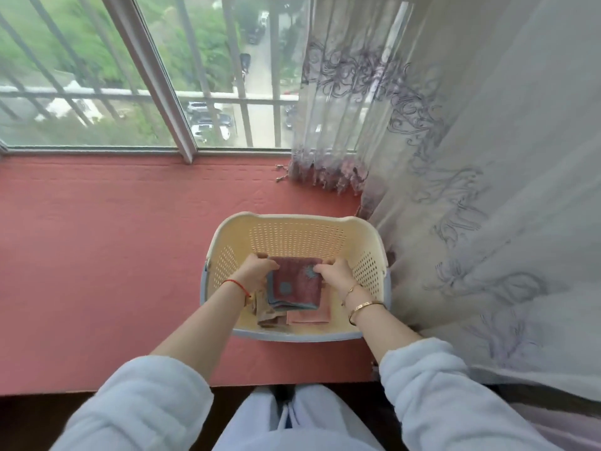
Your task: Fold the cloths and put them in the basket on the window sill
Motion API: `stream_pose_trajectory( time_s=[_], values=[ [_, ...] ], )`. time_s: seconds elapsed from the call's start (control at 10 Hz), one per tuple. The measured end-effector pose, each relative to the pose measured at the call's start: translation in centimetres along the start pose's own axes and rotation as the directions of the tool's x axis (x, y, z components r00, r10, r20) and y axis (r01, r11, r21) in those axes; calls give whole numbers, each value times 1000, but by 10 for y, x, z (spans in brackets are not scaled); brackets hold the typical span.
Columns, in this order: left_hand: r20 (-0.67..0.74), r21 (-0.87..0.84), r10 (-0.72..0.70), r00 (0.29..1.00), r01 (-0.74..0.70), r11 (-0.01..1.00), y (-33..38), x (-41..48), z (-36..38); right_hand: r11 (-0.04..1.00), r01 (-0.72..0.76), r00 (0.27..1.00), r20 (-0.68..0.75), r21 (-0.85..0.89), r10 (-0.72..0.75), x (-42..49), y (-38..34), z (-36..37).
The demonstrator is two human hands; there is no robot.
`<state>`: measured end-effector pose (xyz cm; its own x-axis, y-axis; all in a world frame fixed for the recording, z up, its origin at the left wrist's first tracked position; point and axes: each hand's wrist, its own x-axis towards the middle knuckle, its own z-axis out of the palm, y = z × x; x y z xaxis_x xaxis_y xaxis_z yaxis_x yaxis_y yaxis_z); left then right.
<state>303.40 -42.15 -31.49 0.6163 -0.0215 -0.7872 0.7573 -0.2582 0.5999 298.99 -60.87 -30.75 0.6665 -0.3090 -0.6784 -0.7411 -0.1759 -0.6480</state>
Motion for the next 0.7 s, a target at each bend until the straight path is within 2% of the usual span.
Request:
stream_pose_trajectory(
  time_s=[0.2, 0.3, 0.4, 0.5, 0.6, 0.7],
  values=[
    [98, 4, -137, 986, 137, 991, -34, 59, 10, 958, -260, 962, 111, 121, 248, 75, 53, 24],
    [46, 24, -138, 989, 137, 990, -45, 71, 16, 920, -368, 925, 158, 138, 346, 69, 54, 29],
    [89, 46, -125, 988, 122, 992, -61, 90, 20, 898, -418, 903, 171, 135, 394, 80, 64, 33],
    [132, 27, -144, 981, 141, 990, -60, 91, 23, 915, -400, 909, 149, 48, 389, 85, 65, 36],
    [132, 125, -132, 982, 115, 985, -44, 80, 18, 953, -302, 950, 78, -22, 302, 84, 54, 30],
    [112, 176, -99, 989, 78, 981, -24, 69, 6, 977, -211, 973, 102, 43, 205, 74, 30, 15]
  ],
)
